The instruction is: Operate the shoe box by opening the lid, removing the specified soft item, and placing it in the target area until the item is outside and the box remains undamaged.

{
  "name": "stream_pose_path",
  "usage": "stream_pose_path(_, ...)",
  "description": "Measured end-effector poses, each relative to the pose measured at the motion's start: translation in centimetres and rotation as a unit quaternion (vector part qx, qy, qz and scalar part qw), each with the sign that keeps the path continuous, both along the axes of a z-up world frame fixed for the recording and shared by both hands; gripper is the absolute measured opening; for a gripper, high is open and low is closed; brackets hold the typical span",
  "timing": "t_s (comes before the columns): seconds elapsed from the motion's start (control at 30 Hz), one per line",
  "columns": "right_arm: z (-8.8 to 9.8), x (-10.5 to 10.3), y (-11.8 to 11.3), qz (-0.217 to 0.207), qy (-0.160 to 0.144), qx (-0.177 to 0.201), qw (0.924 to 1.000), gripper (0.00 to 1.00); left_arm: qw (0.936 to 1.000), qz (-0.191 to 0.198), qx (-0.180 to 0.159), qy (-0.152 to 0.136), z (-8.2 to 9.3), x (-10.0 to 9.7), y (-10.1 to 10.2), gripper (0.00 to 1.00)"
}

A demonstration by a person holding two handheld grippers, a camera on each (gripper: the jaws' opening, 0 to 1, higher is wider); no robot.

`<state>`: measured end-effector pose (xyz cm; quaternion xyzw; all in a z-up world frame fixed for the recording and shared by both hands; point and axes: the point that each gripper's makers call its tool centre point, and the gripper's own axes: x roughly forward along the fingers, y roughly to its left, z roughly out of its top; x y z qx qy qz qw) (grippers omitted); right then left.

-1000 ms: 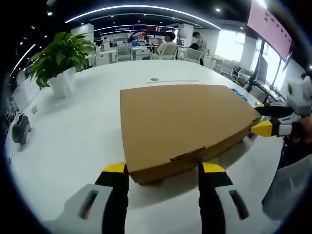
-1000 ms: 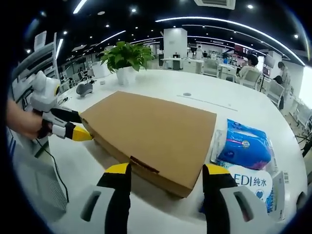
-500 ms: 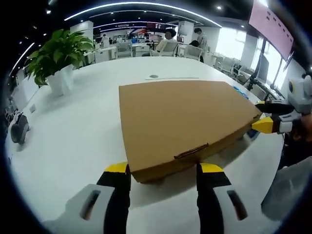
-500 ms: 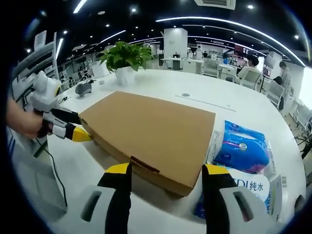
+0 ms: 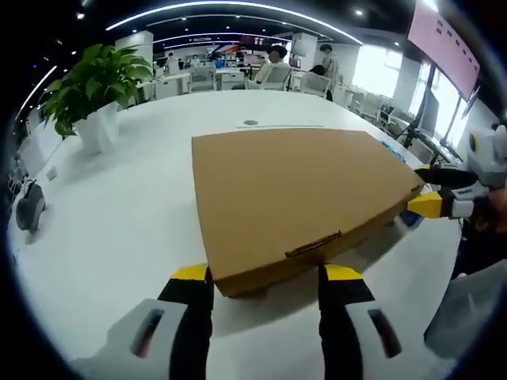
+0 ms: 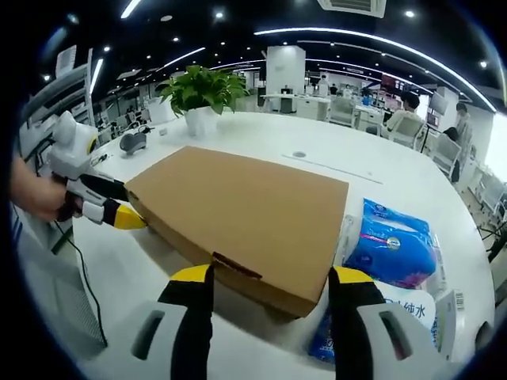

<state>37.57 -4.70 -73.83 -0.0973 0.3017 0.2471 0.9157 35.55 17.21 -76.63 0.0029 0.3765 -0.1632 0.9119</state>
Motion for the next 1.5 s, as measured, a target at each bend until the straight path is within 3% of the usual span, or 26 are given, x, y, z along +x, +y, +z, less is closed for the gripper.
stream_pose_path(0.63,-0.4,0.9,-0.1,-0.005,0.021,0.003,0.9998,0.55,0.9998,-0.012,0.013,0.006,-0.3,1.0,0.5,0.49)
stream_pose_path(0.97,-0.3,0.9,-0.2,-0.004,0.022,-0.001,0.9998,0.52,0.9999,-0.009,0.001,0.012,-0.3,1.3,0.6,0.48)
stream_pose_path(1.13,-0.2,0.8,-0.2,-0.007,0.02,-0.002,0.9998,0.51,0.9993,-0.022,0.025,0.017,-0.5,1.6,1.1,0.43)
stream_pose_path(1.4,-0.4,0.6,0.0,-0.007,0.023,-0.005,0.9997,0.53,0.9998,-0.006,-0.002,0.022,-0.2,1.6,1.3,0.43)
stream_pose_path(1.5,-0.6,0.4,-0.7,-0.018,0.033,-0.018,0.9991,0.61,0.9996,0.01,-0.023,0.017,0.3,1.3,1.3,0.53)
